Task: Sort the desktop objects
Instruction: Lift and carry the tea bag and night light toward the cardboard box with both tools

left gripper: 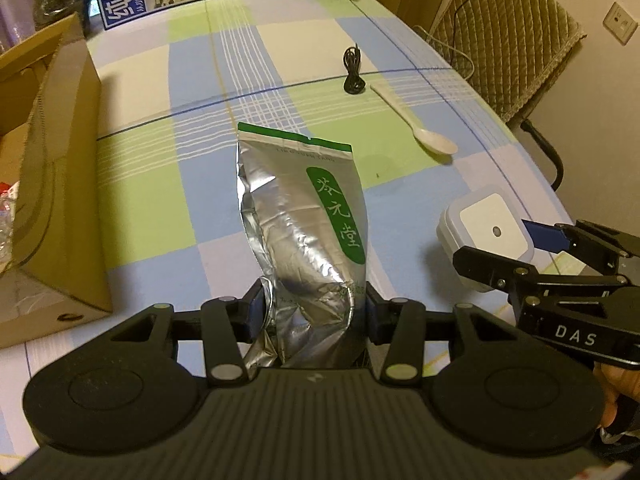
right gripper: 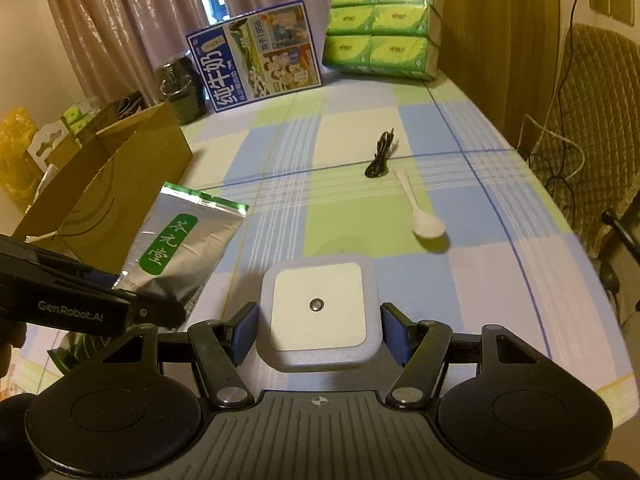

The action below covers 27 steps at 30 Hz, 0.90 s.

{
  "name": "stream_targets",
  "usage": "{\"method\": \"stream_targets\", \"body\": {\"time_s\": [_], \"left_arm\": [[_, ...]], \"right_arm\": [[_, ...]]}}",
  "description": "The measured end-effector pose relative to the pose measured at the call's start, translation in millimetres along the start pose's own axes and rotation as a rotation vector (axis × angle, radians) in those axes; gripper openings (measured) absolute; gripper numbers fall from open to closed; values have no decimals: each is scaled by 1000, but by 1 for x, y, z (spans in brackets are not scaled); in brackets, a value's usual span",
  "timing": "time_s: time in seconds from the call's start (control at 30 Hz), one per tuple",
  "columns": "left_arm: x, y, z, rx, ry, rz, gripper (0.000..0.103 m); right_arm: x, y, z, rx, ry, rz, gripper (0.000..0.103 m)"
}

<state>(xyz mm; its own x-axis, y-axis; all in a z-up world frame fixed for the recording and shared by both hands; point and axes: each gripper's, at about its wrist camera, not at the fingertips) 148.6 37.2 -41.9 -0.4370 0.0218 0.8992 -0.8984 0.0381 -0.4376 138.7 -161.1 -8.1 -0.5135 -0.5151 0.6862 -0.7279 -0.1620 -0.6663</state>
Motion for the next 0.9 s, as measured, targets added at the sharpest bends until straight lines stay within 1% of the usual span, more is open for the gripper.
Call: {"method": "stream_targets", "body": {"time_s": [0.43,0.9], "left_arm": [[54,3,-11,23,-19,78,42],[110,7,-42,55,-66,140,42]], "right_arm": [[31,-15,-33,45,-22,56,62],[45,-36,-77,98,-78,92,62]]}}
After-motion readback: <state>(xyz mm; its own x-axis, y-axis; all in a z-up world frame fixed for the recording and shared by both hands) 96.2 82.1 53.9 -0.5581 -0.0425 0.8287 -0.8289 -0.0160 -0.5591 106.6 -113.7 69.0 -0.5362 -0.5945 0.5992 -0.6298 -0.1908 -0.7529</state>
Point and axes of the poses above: each gripper's, at about its wrist camera, not at the fingertips, and x roughly against the way its jaws point, z to its right, y to its underside, and after that the axes turned 7 degrees about -y, right-handed
